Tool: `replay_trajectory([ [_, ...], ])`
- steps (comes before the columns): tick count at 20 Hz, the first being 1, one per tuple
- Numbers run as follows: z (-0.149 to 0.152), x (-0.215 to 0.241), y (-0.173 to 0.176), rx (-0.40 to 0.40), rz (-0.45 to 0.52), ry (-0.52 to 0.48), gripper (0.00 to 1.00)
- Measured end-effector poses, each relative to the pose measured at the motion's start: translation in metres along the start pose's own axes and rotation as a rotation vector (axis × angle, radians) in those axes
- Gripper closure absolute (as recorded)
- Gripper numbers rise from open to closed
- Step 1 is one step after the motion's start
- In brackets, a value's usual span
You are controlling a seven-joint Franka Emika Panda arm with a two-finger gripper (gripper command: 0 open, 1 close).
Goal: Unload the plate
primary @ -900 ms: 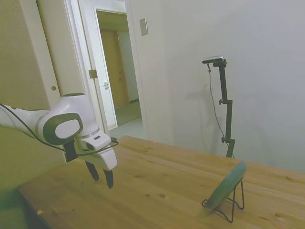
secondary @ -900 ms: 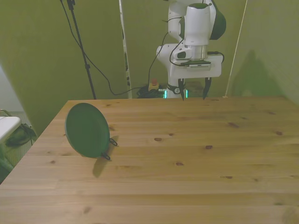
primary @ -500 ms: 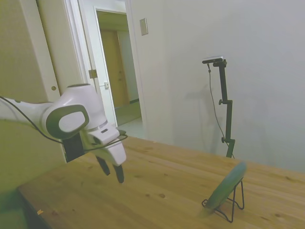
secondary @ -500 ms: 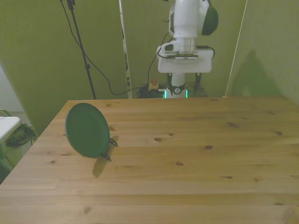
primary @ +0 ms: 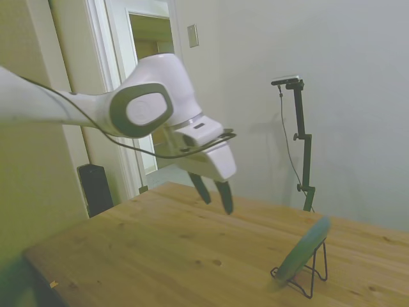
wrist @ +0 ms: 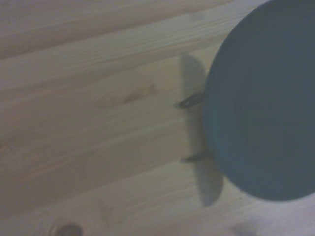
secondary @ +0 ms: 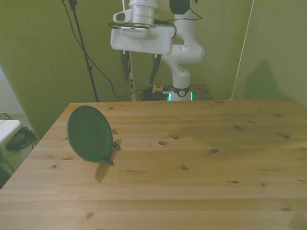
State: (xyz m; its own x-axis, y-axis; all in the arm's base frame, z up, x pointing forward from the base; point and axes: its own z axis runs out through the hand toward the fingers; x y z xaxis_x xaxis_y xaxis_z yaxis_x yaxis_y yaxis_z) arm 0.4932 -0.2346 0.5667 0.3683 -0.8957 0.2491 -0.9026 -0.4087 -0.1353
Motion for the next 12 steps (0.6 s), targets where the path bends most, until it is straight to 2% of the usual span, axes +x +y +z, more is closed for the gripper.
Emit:
replay_trajectory([
  [2, 0.012, 0.029, -0.02, -0.023, -0.011, 0.009, 0.0],
  [6, 0.003, 0.032, -0.034, -0.019, -0.015, 0.036, 0.0],
  [9, -0.007, 0.051, -0.048, -0.072, 0.012, 0.096, 0.0],
  [12, -0.005, 0.082, -0.051, -0.136, 0.042, 0.147, 0.0],
])
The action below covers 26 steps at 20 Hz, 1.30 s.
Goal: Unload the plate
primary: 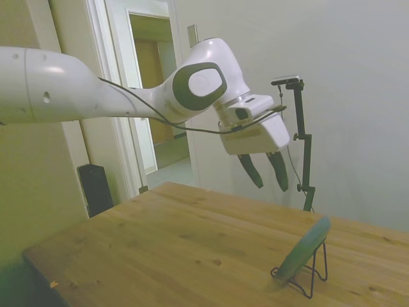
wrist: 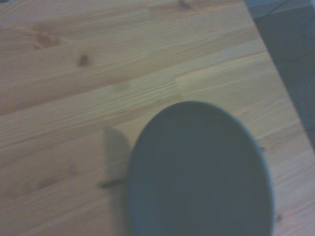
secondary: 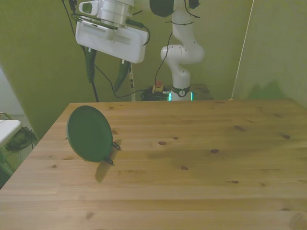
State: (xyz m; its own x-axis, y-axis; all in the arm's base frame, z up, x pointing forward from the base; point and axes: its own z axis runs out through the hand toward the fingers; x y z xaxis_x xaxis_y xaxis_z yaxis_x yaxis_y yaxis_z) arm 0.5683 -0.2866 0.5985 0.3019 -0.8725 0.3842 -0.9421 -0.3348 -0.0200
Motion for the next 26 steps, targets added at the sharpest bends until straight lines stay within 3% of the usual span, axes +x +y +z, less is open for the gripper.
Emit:
replay_trajectory([
  [6, 0.039, 0.036, 0.002, -0.079, 0.043, 0.035, 0.0],
  [9, 0.063, 0.037, 0.002, -0.11, 0.039, 0.027, 0.0],
  [21, 0.108, 0.03, -0.005, -0.176, -0.035, 0.004, 0.0],
  [22, 0.11, 0.03, -0.006, -0.178, -0.037, 0.003, 1.0],
  [26, 0.117, 0.029, -0.009, -0.183, -0.047, 0.001, 1.0],
])
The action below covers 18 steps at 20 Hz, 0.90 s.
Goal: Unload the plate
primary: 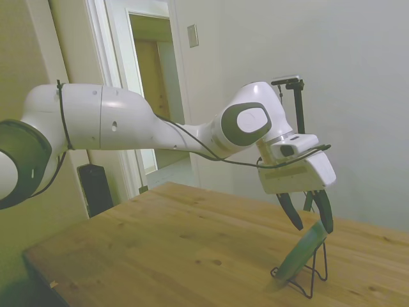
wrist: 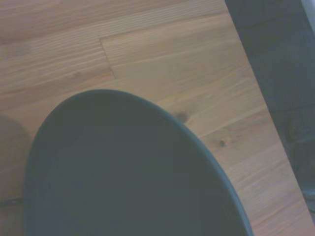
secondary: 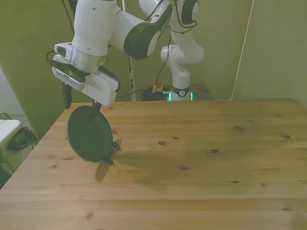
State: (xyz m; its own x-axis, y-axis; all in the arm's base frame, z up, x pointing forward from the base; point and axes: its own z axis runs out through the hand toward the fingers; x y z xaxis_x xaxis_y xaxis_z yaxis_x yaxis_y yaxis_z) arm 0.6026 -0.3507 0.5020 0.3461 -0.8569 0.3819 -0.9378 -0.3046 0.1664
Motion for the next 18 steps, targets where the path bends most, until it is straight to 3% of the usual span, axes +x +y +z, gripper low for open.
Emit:
replay_trajectory([
  [18, 0.009, 0.007, -0.002, 0.01, -0.024, 0.022, 1.0],
])
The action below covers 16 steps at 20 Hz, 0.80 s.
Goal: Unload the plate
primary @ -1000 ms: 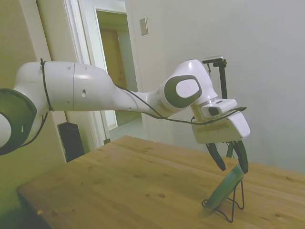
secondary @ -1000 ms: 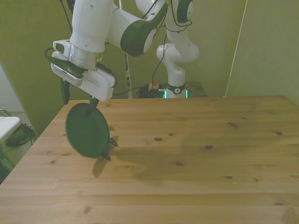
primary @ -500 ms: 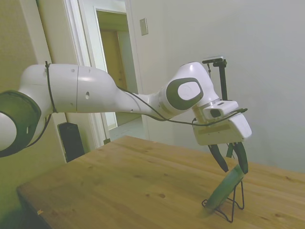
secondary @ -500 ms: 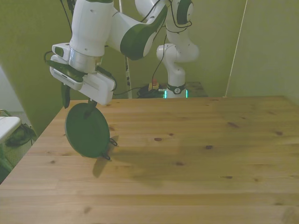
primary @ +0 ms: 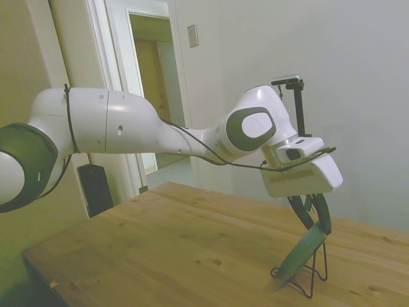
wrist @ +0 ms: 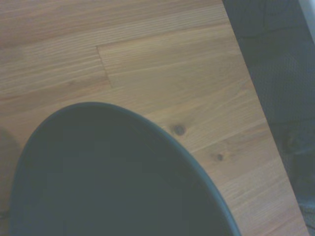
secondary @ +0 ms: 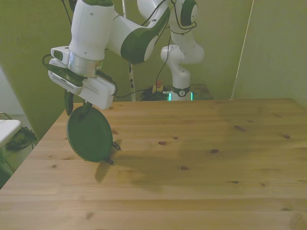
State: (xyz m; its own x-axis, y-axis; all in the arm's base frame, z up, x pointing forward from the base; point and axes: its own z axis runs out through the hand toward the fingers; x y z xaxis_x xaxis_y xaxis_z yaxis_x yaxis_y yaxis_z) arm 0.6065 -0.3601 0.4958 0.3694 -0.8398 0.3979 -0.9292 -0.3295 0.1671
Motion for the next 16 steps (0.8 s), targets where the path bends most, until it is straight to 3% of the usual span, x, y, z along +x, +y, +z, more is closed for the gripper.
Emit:
replay_trajectory([
  [16, -0.012, -0.004, -0.004, 0.02, -0.021, 0.008, 1.0],
])
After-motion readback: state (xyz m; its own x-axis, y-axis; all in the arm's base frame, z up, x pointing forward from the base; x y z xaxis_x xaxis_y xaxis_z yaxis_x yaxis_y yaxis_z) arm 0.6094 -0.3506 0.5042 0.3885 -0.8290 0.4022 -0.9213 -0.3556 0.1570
